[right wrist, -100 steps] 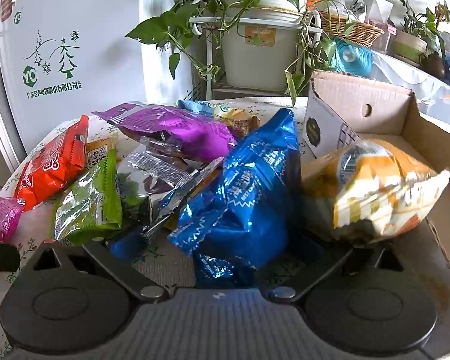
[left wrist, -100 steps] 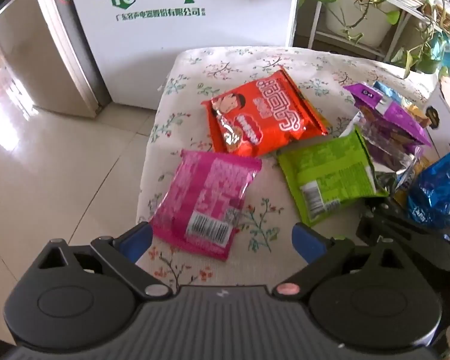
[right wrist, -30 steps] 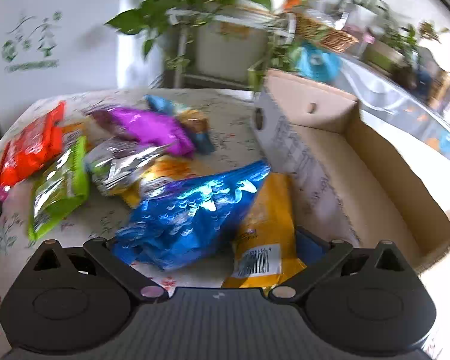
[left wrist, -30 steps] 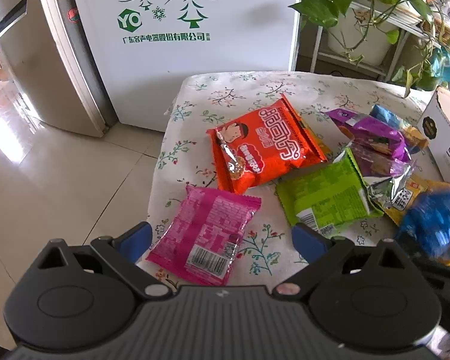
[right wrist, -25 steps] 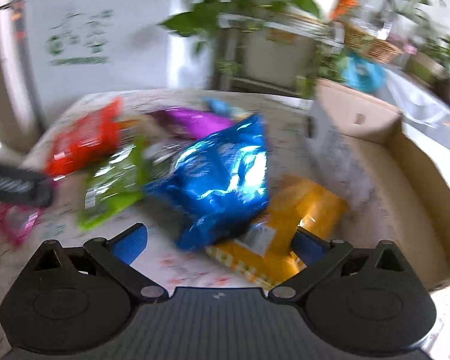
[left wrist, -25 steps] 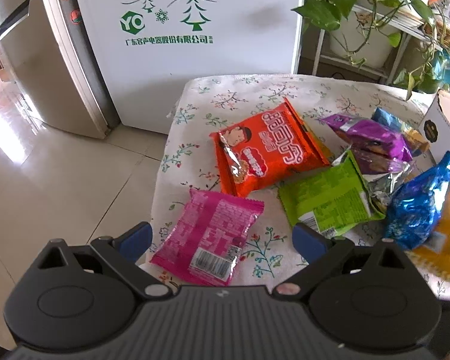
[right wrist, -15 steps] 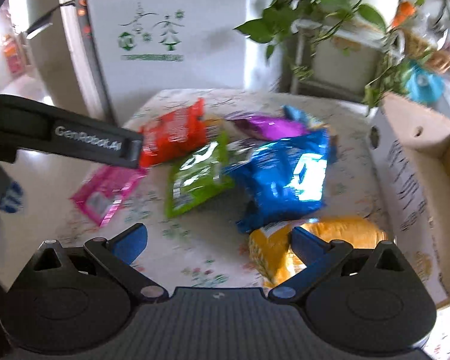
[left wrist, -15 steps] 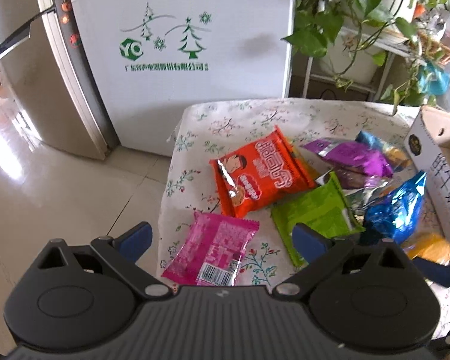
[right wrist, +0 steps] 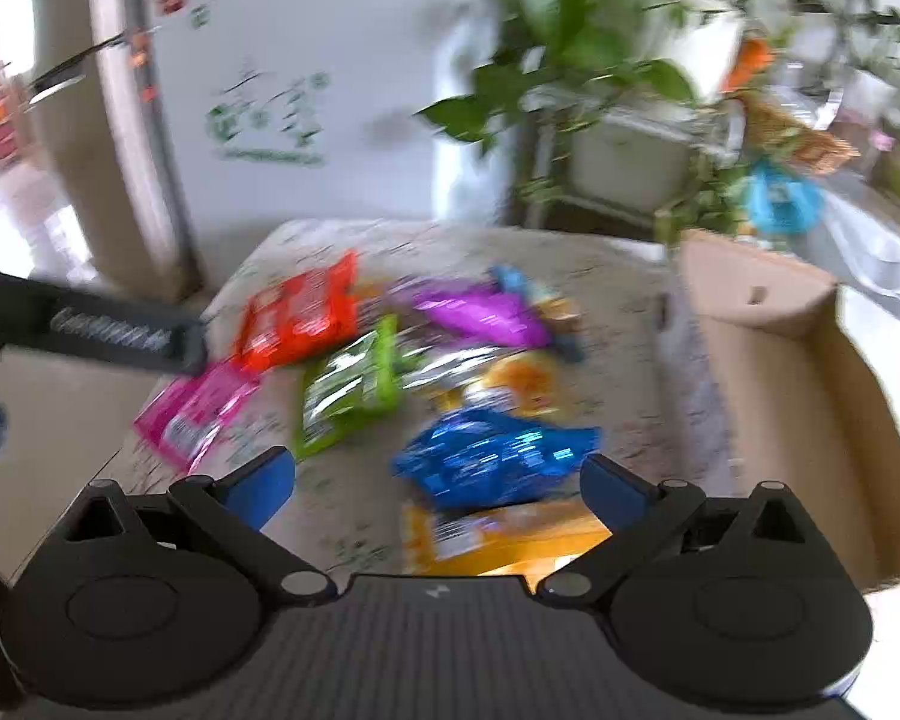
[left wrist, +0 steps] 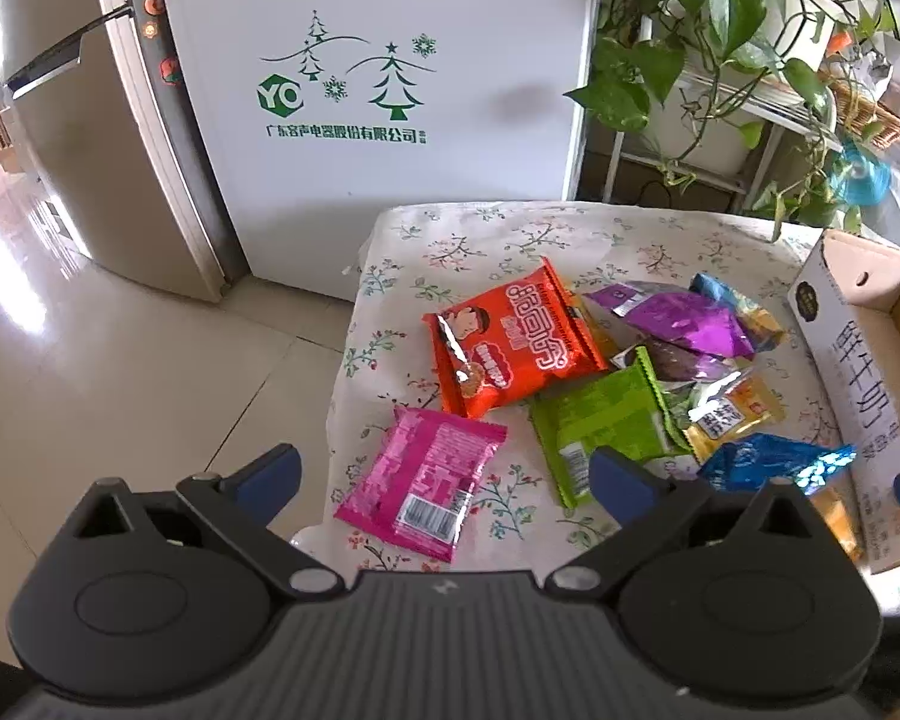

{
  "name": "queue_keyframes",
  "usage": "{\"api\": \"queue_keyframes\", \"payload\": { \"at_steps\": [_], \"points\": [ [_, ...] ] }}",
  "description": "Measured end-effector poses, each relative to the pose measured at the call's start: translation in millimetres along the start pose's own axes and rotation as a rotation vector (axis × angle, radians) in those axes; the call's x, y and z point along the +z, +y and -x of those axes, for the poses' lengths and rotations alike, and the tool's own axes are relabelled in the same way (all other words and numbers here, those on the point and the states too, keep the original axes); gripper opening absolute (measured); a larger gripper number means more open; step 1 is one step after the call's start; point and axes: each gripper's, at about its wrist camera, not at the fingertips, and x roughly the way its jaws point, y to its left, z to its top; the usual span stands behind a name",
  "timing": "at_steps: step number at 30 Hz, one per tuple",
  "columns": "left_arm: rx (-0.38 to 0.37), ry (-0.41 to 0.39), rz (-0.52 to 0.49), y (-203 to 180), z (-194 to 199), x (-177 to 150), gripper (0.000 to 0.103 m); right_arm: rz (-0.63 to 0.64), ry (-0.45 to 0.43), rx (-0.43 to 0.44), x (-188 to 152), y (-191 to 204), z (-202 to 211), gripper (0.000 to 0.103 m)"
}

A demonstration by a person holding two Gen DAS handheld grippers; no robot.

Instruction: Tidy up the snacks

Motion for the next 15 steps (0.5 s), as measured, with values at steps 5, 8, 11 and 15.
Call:
{"api": "queue_keyframes", "payload": {
  "at_steps": [5, 8, 11, 15],
  "points": [
    [-0.015, 0.026, -0.046, -11.1, 8.7, 12.9, 0.102, -0.056, 0.060, 0.000, 25.9, -24.6, -9.6, 0.103],
    [-0.009, 0.031, -0.101, -21.2, 10.3, 23.8, 0.102, -0.082, 0.109, -0.014, 43.2, -35.8, -19.0, 0.103],
    [-0.015, 0.029, -0.107, -25.9, 8.4, 31.6, 0.102, -0.109, 0.120, -0.020, 55.1, -41.2, -25.3, 0.103],
    [-0.015, 0.074, -0.025, -26.1, -5.2, 38.8, 0.102, -0.118, 0.119, -0.049, 61.9, -40.8, -32.5, 0.103]
  ]
}}
